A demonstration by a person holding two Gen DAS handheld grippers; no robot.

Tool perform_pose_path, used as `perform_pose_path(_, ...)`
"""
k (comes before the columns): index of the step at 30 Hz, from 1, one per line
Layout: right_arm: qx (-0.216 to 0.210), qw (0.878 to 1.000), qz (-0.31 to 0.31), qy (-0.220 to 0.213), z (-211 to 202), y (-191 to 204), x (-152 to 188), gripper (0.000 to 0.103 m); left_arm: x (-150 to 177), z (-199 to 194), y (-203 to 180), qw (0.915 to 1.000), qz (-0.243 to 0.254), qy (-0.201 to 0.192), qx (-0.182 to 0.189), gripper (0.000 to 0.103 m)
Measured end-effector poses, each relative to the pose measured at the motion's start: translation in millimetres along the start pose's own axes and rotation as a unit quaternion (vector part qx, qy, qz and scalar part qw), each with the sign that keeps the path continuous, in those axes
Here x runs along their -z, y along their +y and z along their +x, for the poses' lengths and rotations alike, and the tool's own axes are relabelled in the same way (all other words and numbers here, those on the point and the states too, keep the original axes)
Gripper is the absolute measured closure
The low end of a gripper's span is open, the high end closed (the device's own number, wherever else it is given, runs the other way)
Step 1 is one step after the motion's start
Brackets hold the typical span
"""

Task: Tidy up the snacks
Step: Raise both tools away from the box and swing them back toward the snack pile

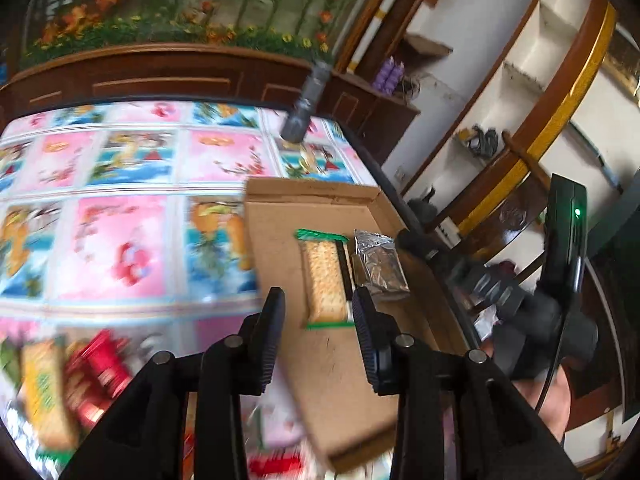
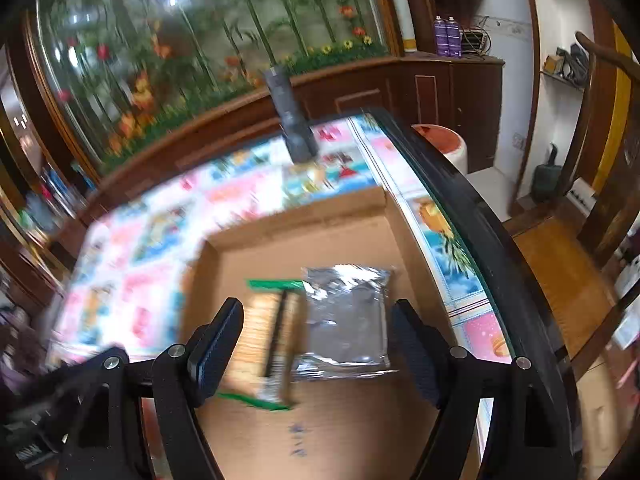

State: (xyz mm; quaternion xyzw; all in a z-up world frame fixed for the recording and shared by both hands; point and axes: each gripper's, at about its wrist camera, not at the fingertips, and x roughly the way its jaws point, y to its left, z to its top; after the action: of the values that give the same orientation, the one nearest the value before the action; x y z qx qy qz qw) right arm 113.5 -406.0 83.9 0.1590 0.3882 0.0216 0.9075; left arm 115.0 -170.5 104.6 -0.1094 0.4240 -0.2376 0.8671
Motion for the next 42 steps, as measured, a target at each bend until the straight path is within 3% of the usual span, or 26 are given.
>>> perform_pose_path(4,-0.107,0.993,0.044,-0.017,-36,5,-5,0.023,14,-93,23,0.9980,0.008,-0.052,-0.033,0.069)
perform_pose_path(6,-0.118,0.992,0.041,-0.033,-48,13,-4,0.023,18,-147,38,0.9949,0.011,-0.083,-0.056,0.069)
perform_pose_path(10,-0.128,0.989,0.067,-0.014,-54,31,7,0.023,27,-261,66,0.9814,0.009,-0.143,-0.128,0.069)
perform_pose_path(15,-0.138,0.990,0.015,0.011,-103,95,-1,0.023,24,-381,88,0.9527,0.015,-0.212,-0.217,0.069)
perform_pose_path(18,-0.131,0.991,-0.038,0.002,-151,132,-16,0.023,20,-443,93,0.9368,0.013,-0.252,-0.242,0.069)
perform_pose_path(21,-0.115,0.990,-0.077,-0.026,-202,163,-27,0.023,19,-486,88,0.9267,0.018,-0.287,-0.242,0.069)
perform_pose_path(25,-0.130,0.984,-0.103,-0.060,-240,189,-17,0.020,26,-504,78,0.9229,0.027,-0.308,-0.229,0.068)
perform_pose_path(28,-0.179,0.978,-0.093,-0.050,-239,191,15,0.017,45,-497,79,0.9288,0.032,-0.300,-0.215,0.066)
perform_pose_path(35,-0.155,0.973,-0.173,-0.010,-202,212,114,0.016,91,-466,85,0.9427,0.042,-0.262,-0.203,0.066)
perform_pose_path(38,-0.159,0.971,-0.177,0.013,-190,212,125,0.016,105,-471,85,0.9416,0.047,-0.262,-0.206,0.066)
perform_pose_path(42,-0.171,0.969,-0.177,0.009,-202,221,119,0.016,106,-498,81,0.9300,0.054,-0.279,-0.233,0.066)
